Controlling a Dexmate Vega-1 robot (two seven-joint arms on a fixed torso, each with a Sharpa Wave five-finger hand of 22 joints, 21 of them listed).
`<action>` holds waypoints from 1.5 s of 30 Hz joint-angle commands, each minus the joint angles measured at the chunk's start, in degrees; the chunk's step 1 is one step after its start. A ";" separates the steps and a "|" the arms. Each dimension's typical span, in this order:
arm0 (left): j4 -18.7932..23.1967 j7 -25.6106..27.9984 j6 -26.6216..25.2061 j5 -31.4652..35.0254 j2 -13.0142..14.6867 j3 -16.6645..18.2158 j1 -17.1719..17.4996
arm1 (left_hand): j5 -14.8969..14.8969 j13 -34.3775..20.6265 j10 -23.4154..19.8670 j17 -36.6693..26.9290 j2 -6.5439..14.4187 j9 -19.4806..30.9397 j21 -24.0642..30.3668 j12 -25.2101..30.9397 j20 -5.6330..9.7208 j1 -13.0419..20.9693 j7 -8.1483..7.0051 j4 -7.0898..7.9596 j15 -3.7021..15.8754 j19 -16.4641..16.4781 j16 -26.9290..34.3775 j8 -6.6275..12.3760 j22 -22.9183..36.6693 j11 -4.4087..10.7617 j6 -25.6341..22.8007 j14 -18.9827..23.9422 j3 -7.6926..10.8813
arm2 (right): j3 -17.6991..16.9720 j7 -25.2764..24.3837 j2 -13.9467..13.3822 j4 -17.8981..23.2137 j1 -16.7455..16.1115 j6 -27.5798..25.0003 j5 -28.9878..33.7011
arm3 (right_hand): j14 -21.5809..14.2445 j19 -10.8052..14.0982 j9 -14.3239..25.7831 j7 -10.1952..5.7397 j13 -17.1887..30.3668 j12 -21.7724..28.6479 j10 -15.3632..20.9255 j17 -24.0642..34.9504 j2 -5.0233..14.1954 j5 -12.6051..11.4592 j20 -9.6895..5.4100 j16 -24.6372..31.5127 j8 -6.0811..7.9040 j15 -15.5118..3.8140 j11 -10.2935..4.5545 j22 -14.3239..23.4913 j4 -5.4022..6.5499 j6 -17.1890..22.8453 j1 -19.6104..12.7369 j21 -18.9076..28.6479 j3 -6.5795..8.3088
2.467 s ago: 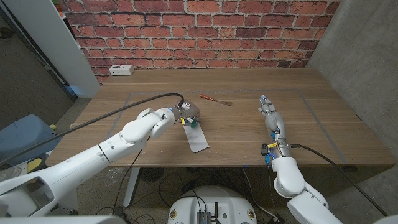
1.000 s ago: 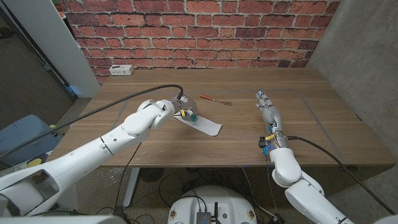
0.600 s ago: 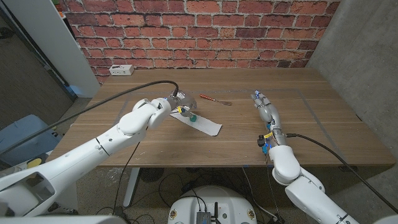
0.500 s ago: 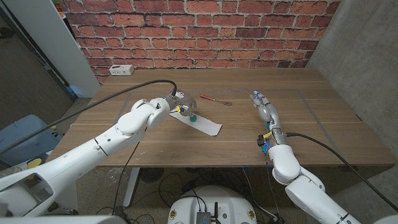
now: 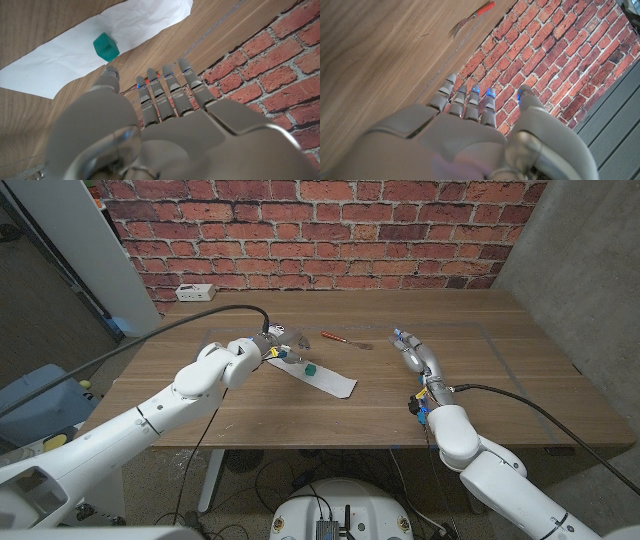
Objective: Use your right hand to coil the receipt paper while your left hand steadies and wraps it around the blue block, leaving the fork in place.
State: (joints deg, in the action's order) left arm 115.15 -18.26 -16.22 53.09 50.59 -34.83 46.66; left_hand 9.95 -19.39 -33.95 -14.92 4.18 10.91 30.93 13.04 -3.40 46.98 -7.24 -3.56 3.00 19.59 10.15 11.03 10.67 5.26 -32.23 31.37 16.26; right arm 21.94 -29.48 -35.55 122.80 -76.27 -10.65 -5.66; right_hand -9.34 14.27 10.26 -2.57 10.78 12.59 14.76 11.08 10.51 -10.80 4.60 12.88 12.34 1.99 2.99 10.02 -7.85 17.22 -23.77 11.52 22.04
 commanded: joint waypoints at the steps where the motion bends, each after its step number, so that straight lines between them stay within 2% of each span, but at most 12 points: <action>1: 0.66 2.11 -2.91 -4.54 2.28 1.68 2.04 | 0.19 0.07 0.46 0.21 -0.29 0.17 -0.35 -0.47 -0.14 -0.40 0.10 -0.43 4.57 -0.57 -0.19 0.24 0.01 0.17 -0.39 -1.00 0.20 | 3.67 0.86 -3.55 5.41 2.64 -11.61 2.71 | -1.75 0.92 0.28 -0.13 0.28 0.54 1.39 0.33 0.22 0.18 -0.08 0.88 0.34 -0.68 0.05 0.14 0.00 1.22 -0.93 0.60 0.94; 9: 0.65 1.78 -4.24 -6.05 3.60 1.55 2.11 | 0.22 0.40 1.89 0.97 -0.97 0.16 -1.12 -1.06 -0.40 -0.74 -0.14 -0.91 4.00 -1.88 -0.25 0.15 -0.01 0.07 -0.24 -3.28 0.05 | 6.47 2.16 -4.83 7.42 5.04 -17.38 3.72 | -2.43 1.33 0.29 -0.11 0.28 0.57 2.16 0.44 0.21 0.23 -0.14 1.12 0.47 -0.86 -0.27 0.14 0.09 2.48 -1.62 0.66 1.39; 15: 1.29 1.57 -6.29 -4.49 4.54 0.90 2.38 | 0.27 0.59 2.28 1.41 -1.57 0.15 -1.48 -1.18 -0.43 -0.83 -0.14 -1.28 4.12 -2.41 -0.18 0.21 -0.03 0.45 -0.41 -4.16 -0.11 | 8.85 3.35 -5.66 8.27 7.00 -20.38 4.64 | -3.39 1.79 0.29 0.06 0.29 0.73 3.11 0.56 0.22 0.28 -0.03 1.51 0.51 -1.13 -0.37 0.14 0.27 3.28 -1.98 0.76 1.65; 24: 1.52 1.18 -8.75 -2.13 5.30 0.13 2.68 | 0.51 0.92 2.74 2.23 -2.29 0.14 -2.03 -1.27 -0.29 0.40 -0.63 -2.64 4.24 -3.11 -0.06 0.16 -0.06 1.16 -0.35 -5.27 0.20 | 11.88 3.85 -5.88 9.50 9.62 -25.18 6.30 | -4.58 2.58 0.30 0.23 0.29 0.85 4.31 0.72 0.17 0.34 0.11 1.98 0.63 -1.57 -0.55 0.13 0.47 4.75 -2.56 0.92 2.03; 31: 1.18 0.39 -10.49 0.92 5.46 -0.88 2.57 | 0.67 1.20 3.36 2.89 -3.11 0.15 -2.45 -1.40 -0.19 1.68 -1.10 -3.92 4.58 -3.55 0.00 0.18 -0.07 1.91 -0.44 -6.18 0.39 | 14.07 4.88 -5.85 9.40 11.53 -26.67 6.87 | -5.83 3.21 0.30 0.49 0.29 1.02 5.48 0.87 0.19 0.38 0.04 2.50 0.77 -2.01 -0.42 0.13 0.65 6.07 -2.97 1.03 2.29; 38: 0.91 -0.04 -11.29 3.33 5.48 -1.43 2.60 | 0.85 1.48 3.72 3.33 -3.71 0.15 -2.84 -1.39 0.08 3.06 -1.74 -4.99 4.78 -3.87 0.19 0.23 -0.09 2.68 -0.61 -7.01 0.44 | 16.08 5.18 -5.57 9.24 13.00 -28.16 8.05 | -8.73 5.24 0.29 0.75 0.30 1.48 8.17 1.24 0.19 0.45 -0.04 3.76 0.93 -3.05 -0.34 0.19 0.99 8.46 -3.65 1.55 2.72; 45: -0.15 -0.19 -12.47 7.49 4.73 -2.54 2.43 | 1.03 1.74 4.14 3.54 -3.59 0.15 -3.18 -1.41 0.22 4.50 -2.36 -5.62 5.34 -4.14 0.37 0.32 -0.10 3.44 -0.93 -7.81 0.71 | 16.97 5.92 -5.14 8.44 13.82 -27.98 7.66 | -10.27 6.14 0.29 0.99 0.32 1.66 9.68 1.54 0.09 0.51 -0.10 4.53 1.28 -3.56 0.01 0.24 1.16 10.73 -4.04 1.72 2.90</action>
State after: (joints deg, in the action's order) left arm 116.09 -17.95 -26.67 55.10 55.86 -36.05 49.18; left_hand 10.46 -17.57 -29.73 -11.45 0.63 10.94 27.95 11.65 -3.17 50.54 -9.02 -8.72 2.45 15.52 10.20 11.03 10.39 8.09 -32.94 23.84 16.82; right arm 36.85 -24.50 -41.10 131.93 -64.17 -37.53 1.67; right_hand -18.86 19.59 10.26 -1.59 10.78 14.00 23.66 12.40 10.80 -10.37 4.62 16.96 13.22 -1.55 3.08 10.00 -6.69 27.00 -27.25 12.85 24.56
